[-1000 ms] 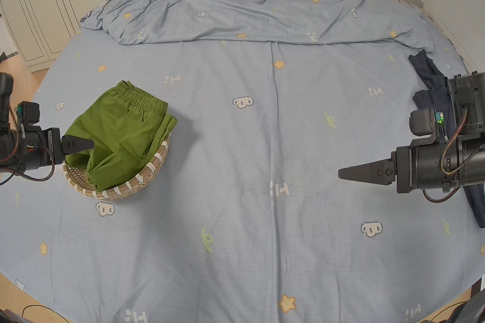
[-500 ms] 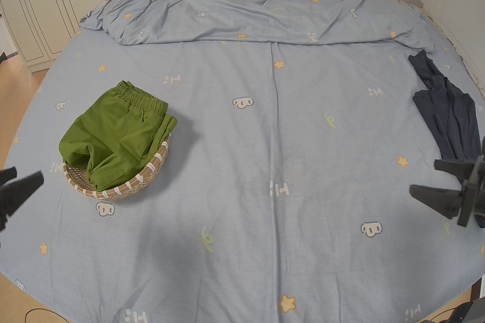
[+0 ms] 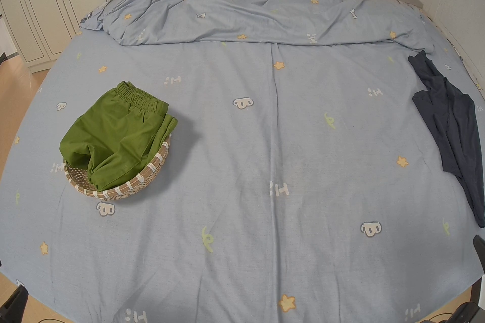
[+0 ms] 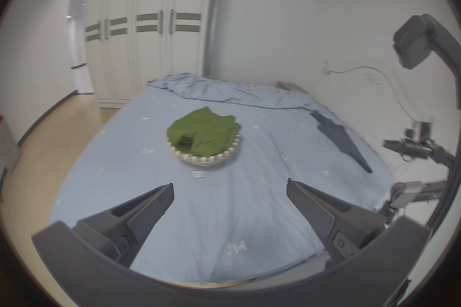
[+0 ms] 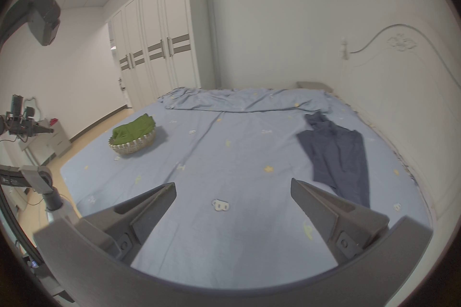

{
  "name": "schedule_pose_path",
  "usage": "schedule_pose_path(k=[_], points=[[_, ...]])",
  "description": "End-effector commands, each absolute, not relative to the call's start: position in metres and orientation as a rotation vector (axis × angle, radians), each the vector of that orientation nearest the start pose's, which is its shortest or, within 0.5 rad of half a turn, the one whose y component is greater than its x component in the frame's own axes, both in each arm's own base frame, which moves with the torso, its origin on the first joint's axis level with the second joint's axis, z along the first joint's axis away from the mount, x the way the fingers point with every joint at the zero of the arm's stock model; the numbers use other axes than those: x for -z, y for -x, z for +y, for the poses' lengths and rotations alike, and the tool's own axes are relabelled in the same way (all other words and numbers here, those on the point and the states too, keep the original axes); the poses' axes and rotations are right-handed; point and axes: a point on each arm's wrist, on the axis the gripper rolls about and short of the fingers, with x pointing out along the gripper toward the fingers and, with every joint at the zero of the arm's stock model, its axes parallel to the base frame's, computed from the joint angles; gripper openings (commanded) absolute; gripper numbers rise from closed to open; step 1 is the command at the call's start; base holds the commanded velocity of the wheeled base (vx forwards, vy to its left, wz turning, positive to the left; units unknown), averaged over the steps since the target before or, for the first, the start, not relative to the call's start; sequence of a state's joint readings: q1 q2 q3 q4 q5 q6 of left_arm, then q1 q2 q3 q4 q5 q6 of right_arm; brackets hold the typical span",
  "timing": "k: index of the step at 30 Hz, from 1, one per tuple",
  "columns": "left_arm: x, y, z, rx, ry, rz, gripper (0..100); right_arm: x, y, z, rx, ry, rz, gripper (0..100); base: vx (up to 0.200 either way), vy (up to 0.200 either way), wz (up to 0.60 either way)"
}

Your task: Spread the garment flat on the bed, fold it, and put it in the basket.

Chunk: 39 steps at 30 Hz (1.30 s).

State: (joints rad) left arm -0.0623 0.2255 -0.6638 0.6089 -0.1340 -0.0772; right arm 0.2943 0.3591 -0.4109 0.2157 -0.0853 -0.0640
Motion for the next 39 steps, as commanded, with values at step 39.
schedule_pose_path(k=[39], points=[[-0.076, 0.022, 0.0, -0.026, 0.003, 0.008, 100, -0.081, 0.024, -0.003, 0.147, -0.09, -0.002, 100, 0.0, 0.0, 0.0]])
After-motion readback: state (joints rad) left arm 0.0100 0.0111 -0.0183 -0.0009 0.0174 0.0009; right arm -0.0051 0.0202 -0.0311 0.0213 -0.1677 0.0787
